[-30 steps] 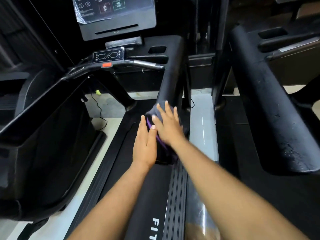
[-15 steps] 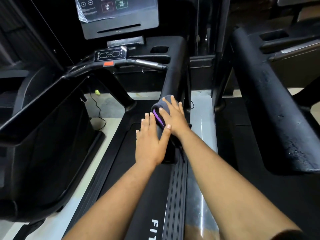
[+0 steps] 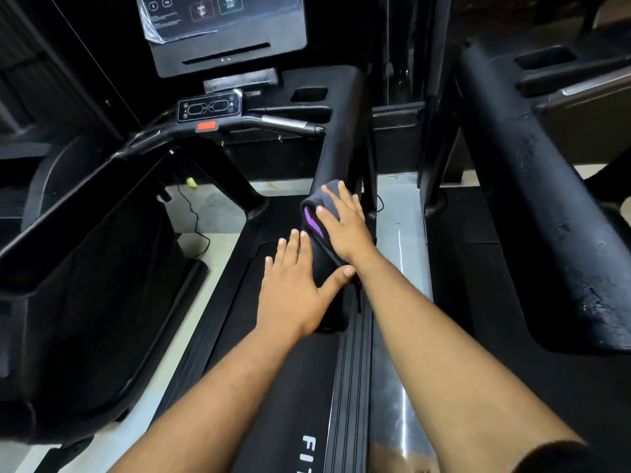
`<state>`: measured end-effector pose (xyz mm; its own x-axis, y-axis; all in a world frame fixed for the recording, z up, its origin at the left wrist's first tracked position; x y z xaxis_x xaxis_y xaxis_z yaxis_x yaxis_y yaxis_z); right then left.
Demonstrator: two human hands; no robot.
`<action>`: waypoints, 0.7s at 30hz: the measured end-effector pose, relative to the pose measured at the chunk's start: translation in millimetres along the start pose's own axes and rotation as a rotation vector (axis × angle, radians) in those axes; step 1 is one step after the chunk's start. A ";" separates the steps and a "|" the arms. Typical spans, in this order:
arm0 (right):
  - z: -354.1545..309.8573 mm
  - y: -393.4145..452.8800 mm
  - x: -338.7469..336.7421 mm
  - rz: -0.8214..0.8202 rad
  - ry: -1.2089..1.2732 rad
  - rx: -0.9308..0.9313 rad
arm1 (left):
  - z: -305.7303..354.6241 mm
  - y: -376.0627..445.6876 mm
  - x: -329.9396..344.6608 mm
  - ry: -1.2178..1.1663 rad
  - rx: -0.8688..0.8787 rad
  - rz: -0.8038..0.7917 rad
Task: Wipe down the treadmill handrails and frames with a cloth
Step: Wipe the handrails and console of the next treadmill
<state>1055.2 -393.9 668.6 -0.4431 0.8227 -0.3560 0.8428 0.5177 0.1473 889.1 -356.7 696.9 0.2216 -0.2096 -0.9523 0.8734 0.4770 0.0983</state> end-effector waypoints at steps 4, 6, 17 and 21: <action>12.5 -65.0 7.4 0.023 0.117 -0.068 | 0.6 -4.2 -3.0 -0.073 -0.008 -0.022; 20.6 -108.2 13.1 0.041 0.241 -0.066 | 2.2 -3.3 -3.9 -0.103 -0.009 -0.034; 31.8 -62.6 13.1 0.090 0.381 0.187 | 6.8 11.0 -5.9 0.080 0.031 -0.108; 16.4 -5.3 4.0 0.019 0.039 -0.051 | 7.3 17.5 -6.1 0.084 0.059 -0.132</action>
<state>1053.9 -397.2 651.2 -0.4394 0.8406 -0.3168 0.8349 0.5123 0.2011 906.2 -353.3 706.5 0.0683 -0.1943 -0.9786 0.9169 0.3989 -0.0152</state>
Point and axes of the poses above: each hand's wrist, its own y-axis towards the middle knuckle, its own x-axis out of the palm, z = x × y, the point moved 4 cm from there along y, towards the middle knuckle, and after that the axes turned 2 degrees about z, right-handed, at the moved point
